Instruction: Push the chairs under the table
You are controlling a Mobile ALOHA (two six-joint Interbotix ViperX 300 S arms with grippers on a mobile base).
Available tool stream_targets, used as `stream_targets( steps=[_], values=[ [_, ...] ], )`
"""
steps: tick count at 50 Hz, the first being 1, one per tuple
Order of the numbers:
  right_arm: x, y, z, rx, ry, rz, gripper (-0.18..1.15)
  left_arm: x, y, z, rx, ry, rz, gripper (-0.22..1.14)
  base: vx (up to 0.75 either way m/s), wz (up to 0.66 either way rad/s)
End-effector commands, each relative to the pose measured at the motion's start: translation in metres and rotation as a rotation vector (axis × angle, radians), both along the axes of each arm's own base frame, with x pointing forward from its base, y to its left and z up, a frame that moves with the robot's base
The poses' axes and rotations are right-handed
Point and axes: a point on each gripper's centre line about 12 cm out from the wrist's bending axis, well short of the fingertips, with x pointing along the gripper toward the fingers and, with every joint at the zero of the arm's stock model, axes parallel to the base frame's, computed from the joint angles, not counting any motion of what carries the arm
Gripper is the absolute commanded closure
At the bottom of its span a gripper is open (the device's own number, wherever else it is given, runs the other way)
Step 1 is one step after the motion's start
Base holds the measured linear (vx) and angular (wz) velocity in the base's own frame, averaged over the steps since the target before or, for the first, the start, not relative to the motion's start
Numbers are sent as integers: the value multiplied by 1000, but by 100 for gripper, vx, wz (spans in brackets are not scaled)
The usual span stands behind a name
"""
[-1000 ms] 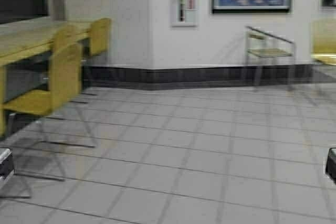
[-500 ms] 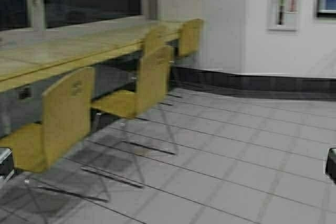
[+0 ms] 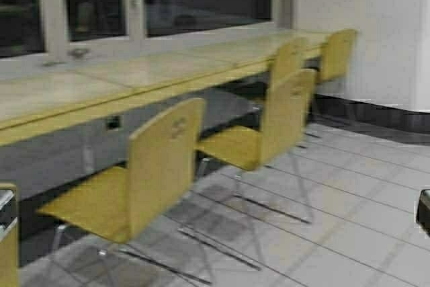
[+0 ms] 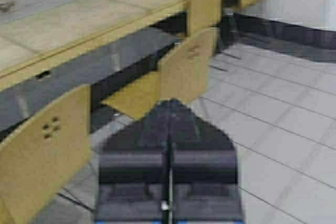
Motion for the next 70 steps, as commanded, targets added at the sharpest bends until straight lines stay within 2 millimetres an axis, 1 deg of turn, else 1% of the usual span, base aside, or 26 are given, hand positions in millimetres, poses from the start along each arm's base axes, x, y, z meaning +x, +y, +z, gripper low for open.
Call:
stream_targets(
  steps=[1,8,16,26,33,43,53,60,63,66,67,70],
  values=[
    [4,0,7,0,-17,0,92,-1,0,6,-3,-25,-1,89,35,42],
    [0,0,10,12,-29,-1,92,1,0,8,2,-26,0,89,34,53],
    [-5,0,12,16,-47,-1,92,6,0,7,2,-11,-1,89,33,81],
    [-2,0,12,19,-40,-1,92,4,0,5,-2,-9,0,89,29,74],
    [1,0,5,18,-14,0,92,6,0,4,-6,0,1,89,24,57],
    [5,0,2,17,8,-1,92,5,0,3,-54,3,0,89,22,48],
    [3,0,2,17,3,-1,92,9,0,-2,-61,29,-2,89,16,45],
    [1,0,0,24,9,-2,92,16,0,-13,-70,78,2,89,14,51],
    [1,0,2,45,8,-4,91,17,0,-15,-86,86,1,89,11,45],
    [1,1,4,117,21,-2,88,16,-2,-11,-133,73,-2,88,8,33],
    [2,2,5,147,33,-1,85,15,-3,-9,-151,65,-8,87,7,24],
    [4,4,7,225,100,-1,65,11,-8,-3,-215,41,-35,80,6,19]
  ],
)
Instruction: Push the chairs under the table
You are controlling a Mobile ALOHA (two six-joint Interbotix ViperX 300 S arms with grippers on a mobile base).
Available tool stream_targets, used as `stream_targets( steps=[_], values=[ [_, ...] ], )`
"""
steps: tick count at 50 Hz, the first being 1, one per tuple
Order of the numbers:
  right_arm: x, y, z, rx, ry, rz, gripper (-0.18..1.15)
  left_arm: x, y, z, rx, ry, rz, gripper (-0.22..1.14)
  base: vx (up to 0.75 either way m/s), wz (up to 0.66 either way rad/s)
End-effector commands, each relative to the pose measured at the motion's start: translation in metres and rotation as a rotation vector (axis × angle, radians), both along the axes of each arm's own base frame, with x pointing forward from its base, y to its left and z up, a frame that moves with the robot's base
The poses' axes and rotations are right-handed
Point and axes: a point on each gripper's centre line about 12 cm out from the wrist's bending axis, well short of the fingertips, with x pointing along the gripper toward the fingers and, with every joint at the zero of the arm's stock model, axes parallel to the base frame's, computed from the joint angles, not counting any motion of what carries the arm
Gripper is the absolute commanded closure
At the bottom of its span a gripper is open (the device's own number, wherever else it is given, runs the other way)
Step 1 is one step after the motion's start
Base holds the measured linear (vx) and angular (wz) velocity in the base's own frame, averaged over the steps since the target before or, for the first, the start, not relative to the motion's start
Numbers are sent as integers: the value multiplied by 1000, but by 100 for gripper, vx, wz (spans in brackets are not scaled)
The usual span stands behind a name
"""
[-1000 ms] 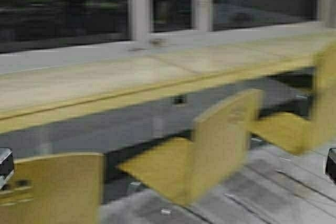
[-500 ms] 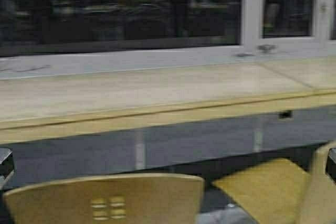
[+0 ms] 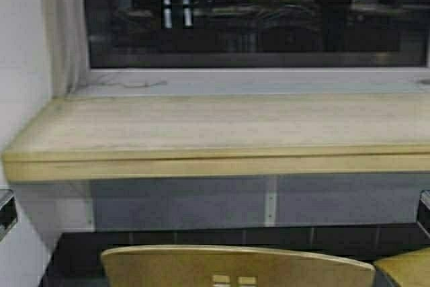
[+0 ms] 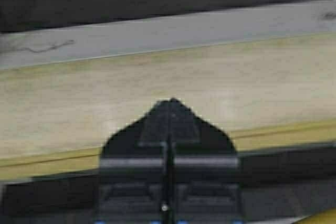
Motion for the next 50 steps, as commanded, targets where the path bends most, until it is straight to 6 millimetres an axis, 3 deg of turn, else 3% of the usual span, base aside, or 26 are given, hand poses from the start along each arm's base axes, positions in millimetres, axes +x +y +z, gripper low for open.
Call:
stream_targets(
  steps=[1,4,8,11,13,19,26,31,39,50],
  values=[
    [5,5,15,150,78,11,57,-5,-10,19,-109,-66,-39,76,5,15],
    [5,11,19,213,130,31,27,-8,-14,26,-159,-73,-60,58,5,8],
    [4,19,25,335,196,53,-8,-12,-22,30,-230,-52,-93,22,4,6],
    [0,27,30,473,238,76,-12,-16,-27,31,-287,-41,-113,-8,2,4],
    [-3,32,32,566,268,88,-8,-19,-28,32,-352,-28,-116,-19,0,0],
    [-8,44,33,765,371,110,-1,-28,-32,31,-646,80,-96,-6,0,-1],
    [-7,54,14,833,514,98,-1,-31,-39,19,-742,273,-75,-6,-2,-4],
    [-3,71,-5,883,632,117,-1,-29,-41,-1,-840,345,-41,-6,-2,-6],
    [5,103,-40,966,846,115,-1,-29,-47,-49,-1080,535,72,-6,-2,-7],
    [11,130,-90,966,1102,29,-1,-18,-69,-85,-1056,750,119,-6,-2,-7]
  ],
)
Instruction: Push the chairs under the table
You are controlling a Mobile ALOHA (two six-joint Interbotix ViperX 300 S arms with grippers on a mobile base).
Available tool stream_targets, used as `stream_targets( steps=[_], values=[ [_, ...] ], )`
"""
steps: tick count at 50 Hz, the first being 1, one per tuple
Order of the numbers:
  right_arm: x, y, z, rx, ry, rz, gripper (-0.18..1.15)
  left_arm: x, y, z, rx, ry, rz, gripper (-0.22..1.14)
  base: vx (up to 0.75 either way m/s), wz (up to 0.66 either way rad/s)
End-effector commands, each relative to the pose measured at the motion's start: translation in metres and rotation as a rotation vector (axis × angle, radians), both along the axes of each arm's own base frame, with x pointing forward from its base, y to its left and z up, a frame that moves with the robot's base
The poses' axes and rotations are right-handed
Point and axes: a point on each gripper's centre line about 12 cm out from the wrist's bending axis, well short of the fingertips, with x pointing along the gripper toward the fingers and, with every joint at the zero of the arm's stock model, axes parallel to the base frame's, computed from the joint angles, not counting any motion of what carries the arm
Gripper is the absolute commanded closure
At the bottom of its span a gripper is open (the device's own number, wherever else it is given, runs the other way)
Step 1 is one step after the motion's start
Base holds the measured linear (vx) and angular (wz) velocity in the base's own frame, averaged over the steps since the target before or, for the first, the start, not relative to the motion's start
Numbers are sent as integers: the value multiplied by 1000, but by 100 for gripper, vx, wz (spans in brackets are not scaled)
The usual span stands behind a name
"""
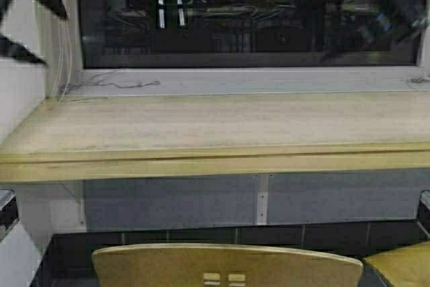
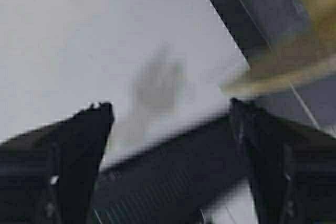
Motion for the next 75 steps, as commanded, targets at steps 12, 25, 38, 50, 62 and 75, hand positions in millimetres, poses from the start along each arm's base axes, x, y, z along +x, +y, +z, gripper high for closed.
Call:
stream_targets(
  steps=[12,25,38,50,62,75],
  values=[
    [10,28,-73,-50,236,-50,-1,23,-59,-49,16,205,-95,-6,-3,-6],
    [4,18,-119,-89,271,-260,0,6,-65,-111,97,368,0,-6,-1,-4],
    [16,30,-161,-202,299,-300,0,22,-84,-131,146,397,-7,-6,-1,-3],
    [41,52,-182,-217,316,-310,0,27,-87,-155,173,471,31,-6,-1,-2],
    [39,52,-201,-238,378,-332,0,29,-88,-172,165,533,104,-6,0,0],
    [20,44,-228,-275,515,-372,0,30,-90,-189,185,581,120,-6,0,0]
  ],
)
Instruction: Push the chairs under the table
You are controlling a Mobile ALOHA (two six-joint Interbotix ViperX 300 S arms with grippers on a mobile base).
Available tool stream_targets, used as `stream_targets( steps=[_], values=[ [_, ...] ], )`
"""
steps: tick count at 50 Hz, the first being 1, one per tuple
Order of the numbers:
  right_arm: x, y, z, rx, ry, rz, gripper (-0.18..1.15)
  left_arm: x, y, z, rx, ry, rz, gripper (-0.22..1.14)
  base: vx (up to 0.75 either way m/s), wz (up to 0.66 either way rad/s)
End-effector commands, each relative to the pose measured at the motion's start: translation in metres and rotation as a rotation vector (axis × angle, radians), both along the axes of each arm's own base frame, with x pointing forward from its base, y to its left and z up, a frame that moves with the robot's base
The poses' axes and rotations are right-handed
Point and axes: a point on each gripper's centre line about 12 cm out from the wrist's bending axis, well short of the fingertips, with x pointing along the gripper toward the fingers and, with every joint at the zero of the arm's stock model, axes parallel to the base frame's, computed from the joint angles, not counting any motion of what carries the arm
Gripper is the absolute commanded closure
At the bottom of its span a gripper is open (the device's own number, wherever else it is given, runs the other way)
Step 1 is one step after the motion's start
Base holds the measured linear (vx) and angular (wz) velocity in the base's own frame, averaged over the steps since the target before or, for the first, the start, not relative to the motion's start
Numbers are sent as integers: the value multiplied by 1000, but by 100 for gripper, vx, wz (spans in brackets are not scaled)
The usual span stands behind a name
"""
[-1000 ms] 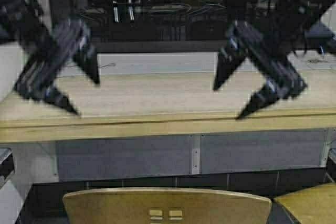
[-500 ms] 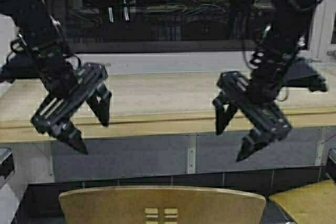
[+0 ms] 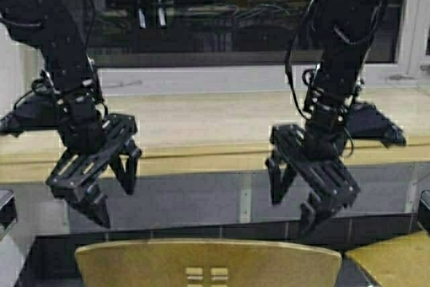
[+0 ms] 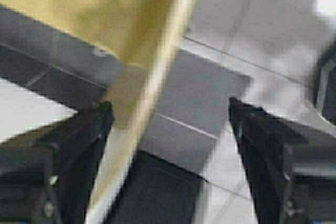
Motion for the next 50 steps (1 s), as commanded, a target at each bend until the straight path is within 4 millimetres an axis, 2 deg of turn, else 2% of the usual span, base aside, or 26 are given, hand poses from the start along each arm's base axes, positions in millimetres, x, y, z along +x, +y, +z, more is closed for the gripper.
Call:
stream_targets(
  steps=[1,10,20,28,39,50],
  values=[
    [-2,-1,-5,-8,15,-9,0,3,-3,-2,-1,1,4,-6,0,0],
    [0,-4,-16,-40,13,-18,0,5,-4,-16,21,28,5,-6,0,0],
    [15,-4,-25,-52,-6,-52,0,21,-14,-25,21,11,15,-6,0,0],
    [28,-7,-32,-62,-22,-90,0,29,-20,-40,30,25,37,-6,0,0],
    [37,-1,-55,-63,15,-96,0,28,-23,-62,41,83,37,-6,0,0],
    [46,2,-87,-68,62,-104,0,29,-24,-83,59,116,57,-6,0,0]
  ],
)
